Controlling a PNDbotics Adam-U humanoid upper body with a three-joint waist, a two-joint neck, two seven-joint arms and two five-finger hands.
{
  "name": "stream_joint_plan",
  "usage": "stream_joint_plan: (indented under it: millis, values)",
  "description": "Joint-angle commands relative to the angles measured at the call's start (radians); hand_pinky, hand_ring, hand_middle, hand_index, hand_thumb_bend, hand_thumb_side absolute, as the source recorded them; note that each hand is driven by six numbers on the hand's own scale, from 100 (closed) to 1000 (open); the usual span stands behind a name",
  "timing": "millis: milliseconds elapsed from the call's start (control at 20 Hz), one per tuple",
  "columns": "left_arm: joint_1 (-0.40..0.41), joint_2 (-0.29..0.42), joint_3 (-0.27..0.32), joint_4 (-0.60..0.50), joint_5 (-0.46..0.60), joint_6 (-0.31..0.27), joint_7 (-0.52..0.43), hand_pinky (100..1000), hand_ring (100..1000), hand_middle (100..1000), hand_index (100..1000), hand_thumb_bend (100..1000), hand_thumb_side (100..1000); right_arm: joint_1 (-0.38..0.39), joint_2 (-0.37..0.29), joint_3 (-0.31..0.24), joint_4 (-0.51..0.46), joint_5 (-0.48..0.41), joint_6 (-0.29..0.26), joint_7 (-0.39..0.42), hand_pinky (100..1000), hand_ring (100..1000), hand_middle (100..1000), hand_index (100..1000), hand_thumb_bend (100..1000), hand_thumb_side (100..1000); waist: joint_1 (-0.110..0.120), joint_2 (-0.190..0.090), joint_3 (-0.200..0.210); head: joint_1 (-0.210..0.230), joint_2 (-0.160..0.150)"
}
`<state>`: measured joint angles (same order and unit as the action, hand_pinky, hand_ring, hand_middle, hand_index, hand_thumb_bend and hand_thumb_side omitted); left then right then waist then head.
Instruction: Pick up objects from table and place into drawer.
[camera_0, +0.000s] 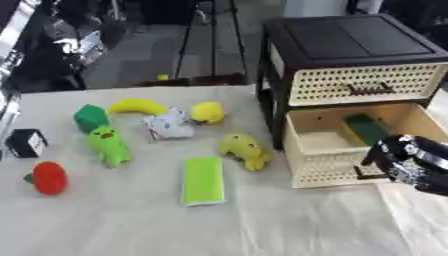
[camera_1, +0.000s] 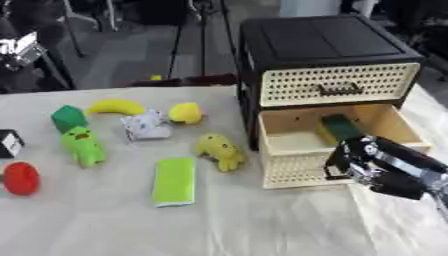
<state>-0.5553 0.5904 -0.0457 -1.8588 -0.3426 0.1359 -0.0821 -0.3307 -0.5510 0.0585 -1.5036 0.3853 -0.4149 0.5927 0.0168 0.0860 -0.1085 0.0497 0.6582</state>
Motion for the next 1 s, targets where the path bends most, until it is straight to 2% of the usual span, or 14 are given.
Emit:
stream_joint_plan:
  millis: [50,250,300,450,600,800,1000]
  values:
    - [-0.006,0.034,0.019,-0.022,0.005,0.002,0.006,580,562,560,712,640,737,-0.018,-0.025,-0.02,0.025,0.058,-0.008,-0.012,240,389,625,714,100,1000,-0.001,-0.015,0.003,-0.006,0.01]
    - [-0.004,0.034,0.019,-0.024,0.004,0.003,0.007,580,562,560,712,640,737,-0.021,-0.02,-0.018,0.044,0.099,-0.02,-0.039,240,389,625,714,100,1000,-0.001,-0.015,0.004,-0.007,0.012]
    - [-0.002,0.033,0.019,-0.024,0.004,0.004,0.007,580,562,560,712,635,740,-0.023,-0.023,-0.022,0.051,0.106,-0.019,-0.045,278,446,650,723,100,1000,-0.001,-0.015,0.004,-0.007,0.016]
    - [0.009,0.026,0.021,-0.026,0.002,0.004,0.008,580,562,559,712,634,742,-0.045,-0.021,-0.026,0.073,0.146,0.003,-0.068,311,508,657,724,100,1000,0.002,-0.015,0.009,-0.013,0.022]
    - [0.016,0.019,0.025,-0.024,0.001,0.006,0.012,579,561,558,711,634,741,-0.061,-0.012,-0.025,0.087,0.191,0.014,-0.103,380,587,688,730,100,1000,0.003,-0.015,0.012,-0.018,0.023]
    - [0.02,0.015,0.025,-0.026,0.002,0.006,0.014,579,560,558,711,627,745,-0.08,-0.001,-0.02,0.108,0.251,0.015,-0.149,429,656,713,741,100,1000,0.005,-0.015,0.014,-0.02,0.025]
    - [0.024,0.011,0.025,-0.025,0.002,0.007,0.016,578,560,557,710,621,748,-0.099,0.008,-0.011,0.132,0.31,0.011,-0.176,450,682,724,747,100,1000,0.006,-0.013,0.017,-0.023,0.025]
